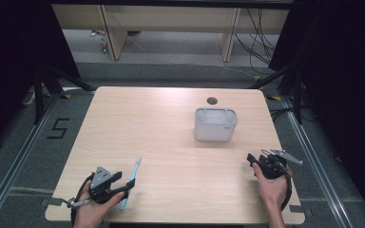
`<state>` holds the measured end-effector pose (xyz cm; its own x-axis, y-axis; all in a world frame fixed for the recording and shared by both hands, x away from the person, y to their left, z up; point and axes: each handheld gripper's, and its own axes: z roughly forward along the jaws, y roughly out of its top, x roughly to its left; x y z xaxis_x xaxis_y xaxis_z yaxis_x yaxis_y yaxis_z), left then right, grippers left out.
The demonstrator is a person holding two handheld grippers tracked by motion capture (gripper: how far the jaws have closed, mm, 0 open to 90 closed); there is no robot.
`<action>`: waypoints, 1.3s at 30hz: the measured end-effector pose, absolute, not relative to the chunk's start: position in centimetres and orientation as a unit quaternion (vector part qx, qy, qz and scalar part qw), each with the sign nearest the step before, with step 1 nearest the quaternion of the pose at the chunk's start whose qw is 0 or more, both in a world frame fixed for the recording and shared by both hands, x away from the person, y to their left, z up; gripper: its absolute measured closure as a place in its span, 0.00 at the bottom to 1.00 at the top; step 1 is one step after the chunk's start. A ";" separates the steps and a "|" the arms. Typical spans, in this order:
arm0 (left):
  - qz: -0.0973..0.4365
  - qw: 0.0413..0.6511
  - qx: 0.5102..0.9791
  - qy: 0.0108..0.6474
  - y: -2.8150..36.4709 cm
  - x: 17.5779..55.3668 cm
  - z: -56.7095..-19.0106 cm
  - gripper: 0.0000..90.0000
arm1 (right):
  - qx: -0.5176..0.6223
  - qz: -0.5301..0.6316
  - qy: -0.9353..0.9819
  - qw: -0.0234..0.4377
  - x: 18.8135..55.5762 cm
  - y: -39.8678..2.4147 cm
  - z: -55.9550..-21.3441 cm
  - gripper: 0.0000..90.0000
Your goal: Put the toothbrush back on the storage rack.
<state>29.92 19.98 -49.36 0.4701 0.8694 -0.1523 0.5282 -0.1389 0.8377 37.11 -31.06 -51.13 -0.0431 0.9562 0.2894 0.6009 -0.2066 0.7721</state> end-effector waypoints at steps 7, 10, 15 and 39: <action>0.188 0.419 0.750 0.477 19.0 30.4 -48.5 0.43 | 0.615 0.425 0.611 0.260 36.5 -29.3 -51.2 0.47; 0.181 0.403 0.763 0.472 18.8 30.6 -48.4 0.43 | 0.602 0.410 0.628 0.273 36.4 -29.4 -51.5 0.46; 0.181 0.361 0.793 0.456 18.8 31.0 -47.4 0.43 | 0.596 0.409 0.631 0.283 36.3 -29.1 -51.4 0.46; 0.033 0.104 0.857 0.503 15.5 37.3 -47.8 0.53 | 0.611 0.403 0.637 0.241 36.9 -28.9 -51.6 0.45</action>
<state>37.29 15.53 -47.84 0.4915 0.8696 -0.0469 0.8558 -0.4722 0.2113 36.92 -28.95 -51.61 -0.1373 0.9730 0.1857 0.5837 -0.0720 0.8088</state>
